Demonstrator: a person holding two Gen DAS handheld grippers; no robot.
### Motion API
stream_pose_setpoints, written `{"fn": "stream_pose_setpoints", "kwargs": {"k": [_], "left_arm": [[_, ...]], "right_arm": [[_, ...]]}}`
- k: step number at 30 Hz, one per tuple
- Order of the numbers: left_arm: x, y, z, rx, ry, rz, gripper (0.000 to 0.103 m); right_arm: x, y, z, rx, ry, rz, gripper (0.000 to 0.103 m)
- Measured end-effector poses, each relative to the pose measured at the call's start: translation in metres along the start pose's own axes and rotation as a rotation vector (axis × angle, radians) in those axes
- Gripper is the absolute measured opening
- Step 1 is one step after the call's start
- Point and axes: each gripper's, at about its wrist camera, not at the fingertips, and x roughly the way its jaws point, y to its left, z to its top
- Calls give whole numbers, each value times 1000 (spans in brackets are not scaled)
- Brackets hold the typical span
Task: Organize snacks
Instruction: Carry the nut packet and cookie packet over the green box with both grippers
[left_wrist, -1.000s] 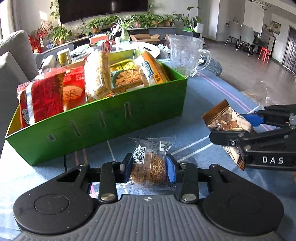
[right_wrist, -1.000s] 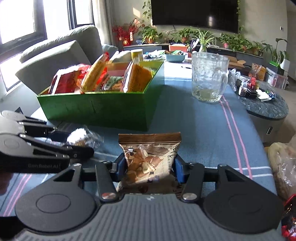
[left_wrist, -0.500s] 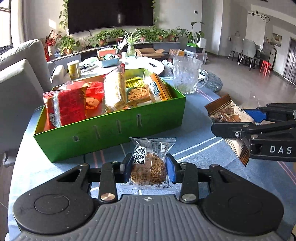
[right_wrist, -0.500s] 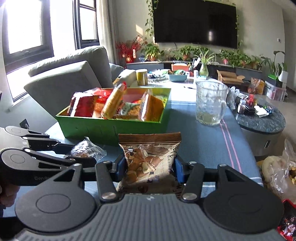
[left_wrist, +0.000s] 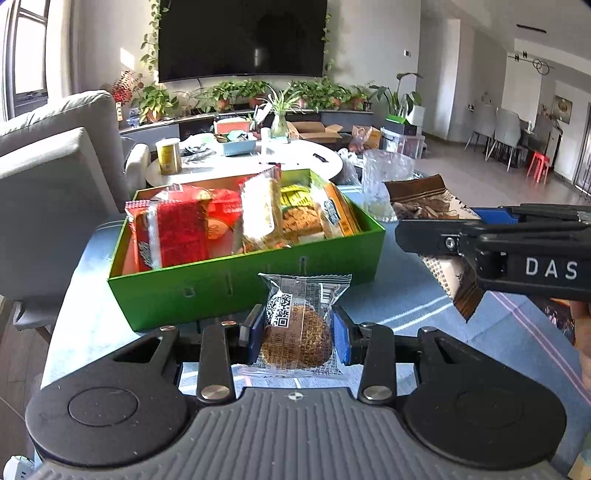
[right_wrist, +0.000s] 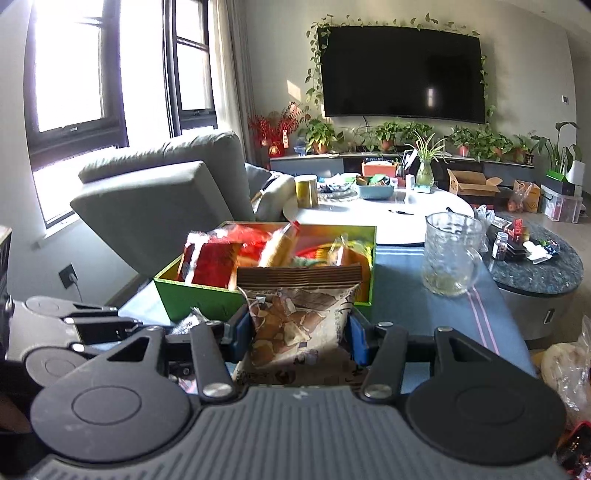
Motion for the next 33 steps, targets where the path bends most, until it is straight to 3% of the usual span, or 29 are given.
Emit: {"fn": "stream_pose_setpoints", "kwargs": {"k": [14, 33], "left_arm": [[0, 19, 19, -35, -57, 29, 35], [20, 38, 53, -88, -99, 64, 35]], "right_arm": [[14, 15, 15, 34, -11, -2, 62], [45, 2, 35, 128, -8, -19, 62]]}}
